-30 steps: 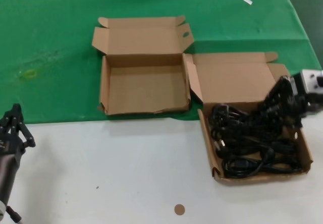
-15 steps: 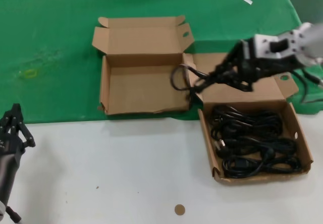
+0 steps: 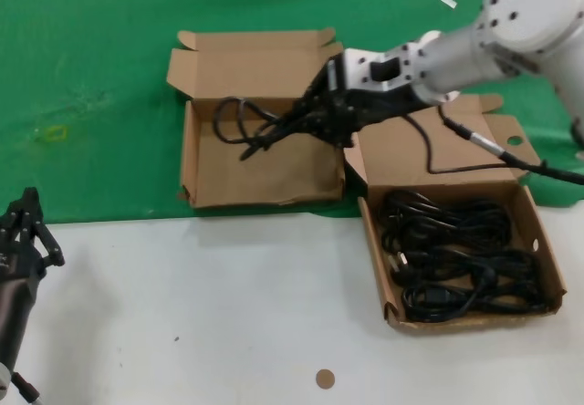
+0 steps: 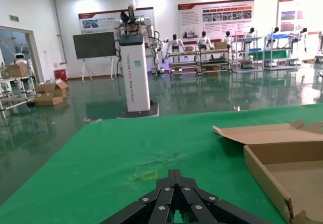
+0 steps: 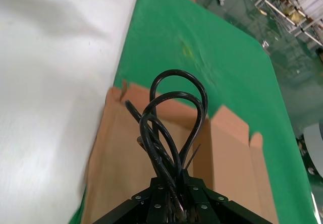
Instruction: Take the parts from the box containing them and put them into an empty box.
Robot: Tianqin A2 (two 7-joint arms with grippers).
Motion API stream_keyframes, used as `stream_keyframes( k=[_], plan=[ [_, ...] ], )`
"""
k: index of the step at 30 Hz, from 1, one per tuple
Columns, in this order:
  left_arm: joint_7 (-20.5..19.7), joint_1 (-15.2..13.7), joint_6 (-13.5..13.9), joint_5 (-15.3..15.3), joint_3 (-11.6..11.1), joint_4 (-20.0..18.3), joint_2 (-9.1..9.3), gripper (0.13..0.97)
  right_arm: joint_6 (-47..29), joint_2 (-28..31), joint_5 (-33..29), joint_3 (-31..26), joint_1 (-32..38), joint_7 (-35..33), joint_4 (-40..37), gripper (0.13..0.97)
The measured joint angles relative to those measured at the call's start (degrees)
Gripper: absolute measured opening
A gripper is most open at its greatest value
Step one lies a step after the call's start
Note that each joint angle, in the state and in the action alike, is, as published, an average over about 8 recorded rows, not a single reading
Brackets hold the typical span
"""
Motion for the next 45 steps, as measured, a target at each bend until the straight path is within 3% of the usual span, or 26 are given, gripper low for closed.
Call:
stream_keyframes(
  k=[10,25,33,37,45],
  plan=[
    [0.00,0.00,0.00,0.00,0.00,0.00,0.00,0.144,2.71,-5.94,0.72,-0.65,1.80,-3.54,-8.45,0.180],
    [0.00,0.00,0.00,0.00,0.00,0.00,0.00,0.144,4.72,-7.02,0.12,-1.05,3.46,-4.98,-14.27,0.191],
    [0.00,0.00,0.00,0.00,0.00,0.00,0.00,0.144,5.25,-7.34,0.31,-0.87,3.91,-5.58,-15.38,0.269],
    [0.00,0.00,0.00,0.00,0.00,0.00,0.00,0.144,5.73,-7.29,0.34,-0.72,3.92,-5.39,-15.13,0.269],
    [0.00,0.00,0.00,0.00,0.00,0.00,0.00,0.144,6.30,-6.91,0.38,-0.44,3.49,-4.30,-13.75,0.418]
  ],
)
